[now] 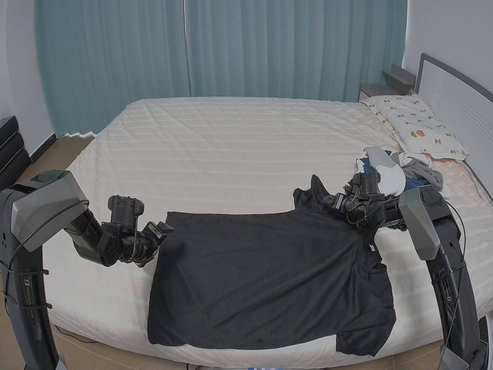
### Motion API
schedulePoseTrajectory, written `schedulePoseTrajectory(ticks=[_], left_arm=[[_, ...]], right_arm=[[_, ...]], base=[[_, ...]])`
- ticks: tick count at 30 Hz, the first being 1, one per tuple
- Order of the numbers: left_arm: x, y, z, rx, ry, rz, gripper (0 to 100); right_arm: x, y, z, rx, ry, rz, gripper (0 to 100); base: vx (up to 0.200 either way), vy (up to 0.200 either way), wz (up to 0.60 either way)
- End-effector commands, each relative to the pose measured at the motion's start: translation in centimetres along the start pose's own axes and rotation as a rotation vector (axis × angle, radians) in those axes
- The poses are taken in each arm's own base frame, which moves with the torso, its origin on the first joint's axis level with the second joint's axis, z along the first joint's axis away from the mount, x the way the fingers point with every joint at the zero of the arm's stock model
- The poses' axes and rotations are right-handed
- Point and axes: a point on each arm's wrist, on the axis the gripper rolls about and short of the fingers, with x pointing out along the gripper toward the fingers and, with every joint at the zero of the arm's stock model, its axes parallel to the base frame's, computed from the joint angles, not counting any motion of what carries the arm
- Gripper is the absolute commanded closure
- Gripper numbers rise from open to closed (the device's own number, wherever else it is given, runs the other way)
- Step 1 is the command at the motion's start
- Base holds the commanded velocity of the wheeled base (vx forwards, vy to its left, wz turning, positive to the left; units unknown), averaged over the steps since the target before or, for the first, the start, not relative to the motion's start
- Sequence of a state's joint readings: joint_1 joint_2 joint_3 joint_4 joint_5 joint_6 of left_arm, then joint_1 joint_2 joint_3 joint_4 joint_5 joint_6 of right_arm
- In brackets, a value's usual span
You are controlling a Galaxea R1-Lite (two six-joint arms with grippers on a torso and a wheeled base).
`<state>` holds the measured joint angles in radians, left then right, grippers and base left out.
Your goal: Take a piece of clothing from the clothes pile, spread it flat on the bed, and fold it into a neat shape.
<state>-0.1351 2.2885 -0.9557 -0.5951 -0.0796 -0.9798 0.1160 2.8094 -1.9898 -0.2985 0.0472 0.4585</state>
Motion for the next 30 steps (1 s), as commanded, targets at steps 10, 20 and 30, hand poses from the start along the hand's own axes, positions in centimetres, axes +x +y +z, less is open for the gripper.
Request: schedulePoseTrajectory(ticks=[10,20,30], left_arm=[[0.0,0.0,0.0,-0.002,0.000,0.000,0],[0.0,0.0,0.0,-0.002,0.000,0.000,0],[0.0,0.0,0.0,-0.001,0.001,0.001,0]], right_arm=[[0.4,-0.9,0.0,0.003,-0.024,-0.002,0],[0.5,-1.2,0.4,0.003,-0.072,0.005,0],[1.2,-1.8,-1.0,0.000,-0.043,-0.006,100]], base=[[0.000,0.000,0.00],[0.000,0.000,0.00],[0.000,0.000,0.00]])
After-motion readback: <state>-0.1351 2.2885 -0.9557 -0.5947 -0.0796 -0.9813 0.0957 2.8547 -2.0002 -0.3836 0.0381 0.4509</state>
